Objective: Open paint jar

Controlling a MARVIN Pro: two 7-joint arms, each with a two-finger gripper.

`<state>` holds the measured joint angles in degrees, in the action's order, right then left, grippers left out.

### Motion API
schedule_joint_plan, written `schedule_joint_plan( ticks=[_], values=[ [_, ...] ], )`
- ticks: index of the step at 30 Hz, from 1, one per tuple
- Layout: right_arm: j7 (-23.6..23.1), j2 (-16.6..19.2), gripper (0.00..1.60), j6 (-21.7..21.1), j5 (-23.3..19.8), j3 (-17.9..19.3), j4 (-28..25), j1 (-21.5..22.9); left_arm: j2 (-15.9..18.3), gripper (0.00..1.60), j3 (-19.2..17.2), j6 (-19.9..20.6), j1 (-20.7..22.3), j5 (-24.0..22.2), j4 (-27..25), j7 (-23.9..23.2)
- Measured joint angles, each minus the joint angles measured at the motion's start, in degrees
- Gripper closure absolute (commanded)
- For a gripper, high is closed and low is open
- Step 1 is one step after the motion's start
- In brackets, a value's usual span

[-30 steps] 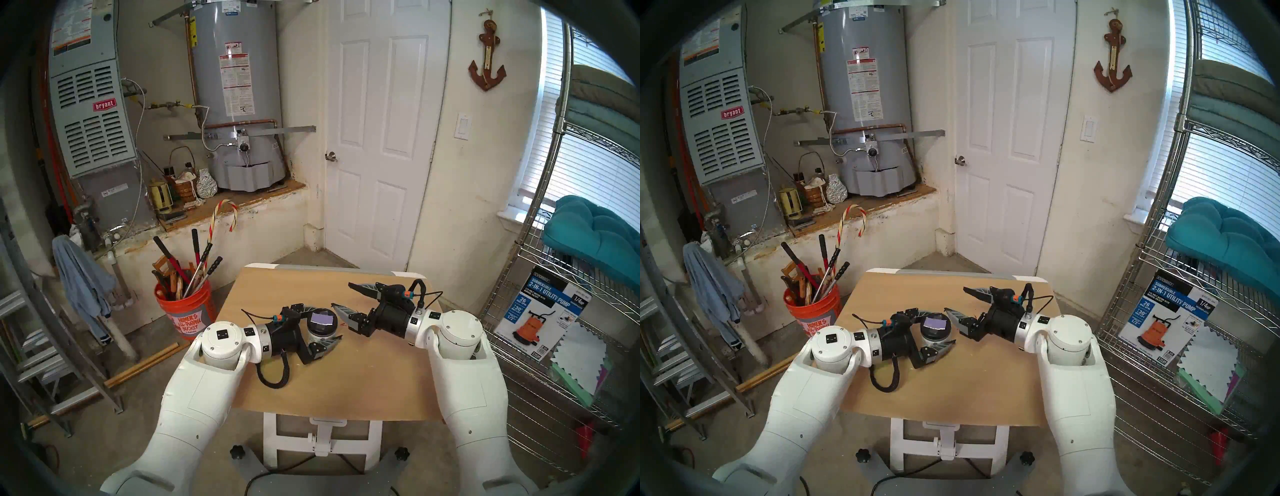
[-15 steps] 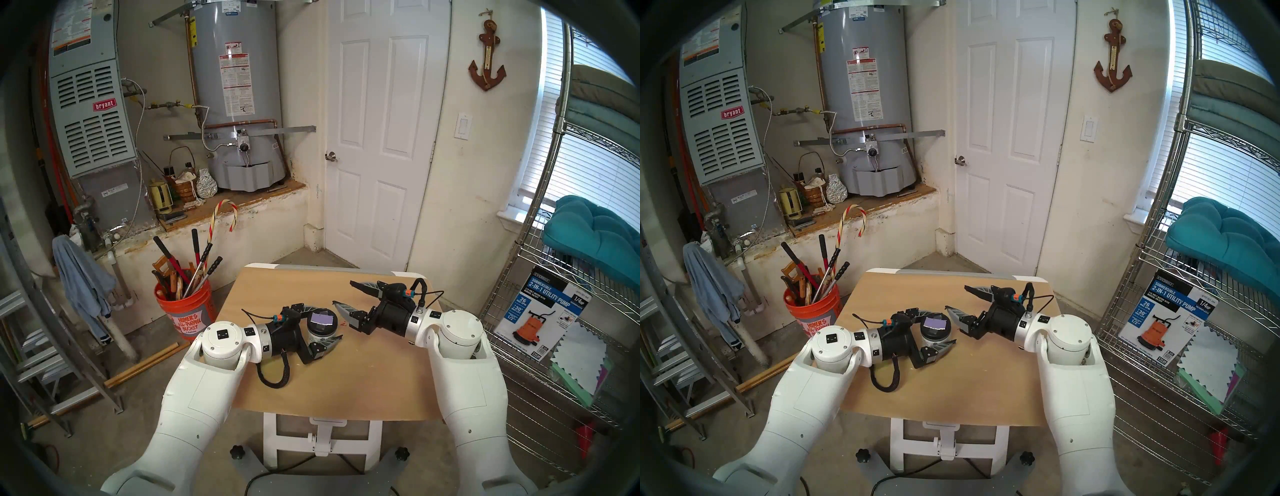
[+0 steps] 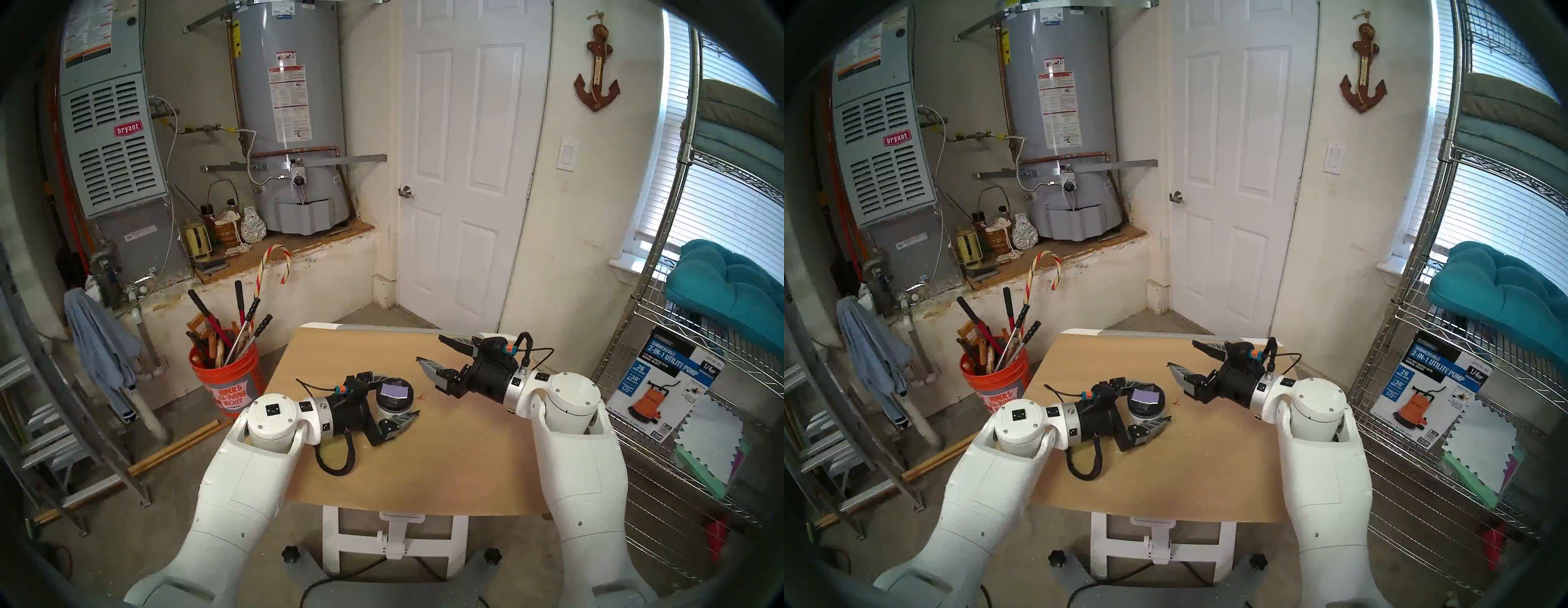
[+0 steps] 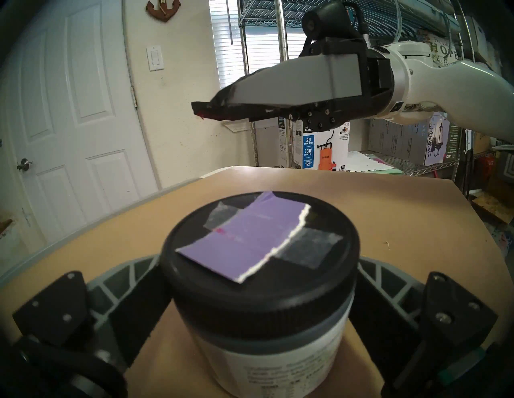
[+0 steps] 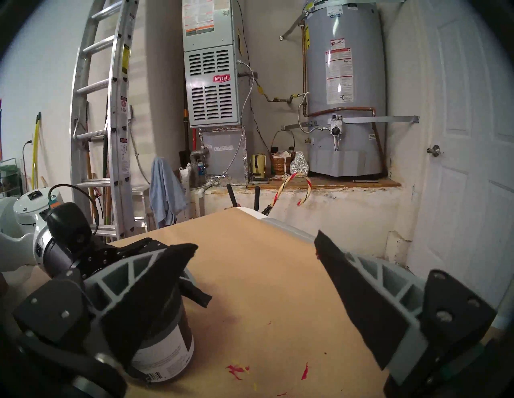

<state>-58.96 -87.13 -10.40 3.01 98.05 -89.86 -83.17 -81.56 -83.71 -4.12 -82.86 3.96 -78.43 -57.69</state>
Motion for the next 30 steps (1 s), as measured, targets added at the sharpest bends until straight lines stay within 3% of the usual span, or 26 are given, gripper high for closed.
schedule_joint_plan(
  ticks=[30],
  values=[
    [-0.8, 1.1, 0.0, 2.6, 1.5, -0.2, -0.9, -2.1, -0.2, 0.0, -0.2, 0.0, 0.0, 0.2, 0.0, -0.2]
  ],
)
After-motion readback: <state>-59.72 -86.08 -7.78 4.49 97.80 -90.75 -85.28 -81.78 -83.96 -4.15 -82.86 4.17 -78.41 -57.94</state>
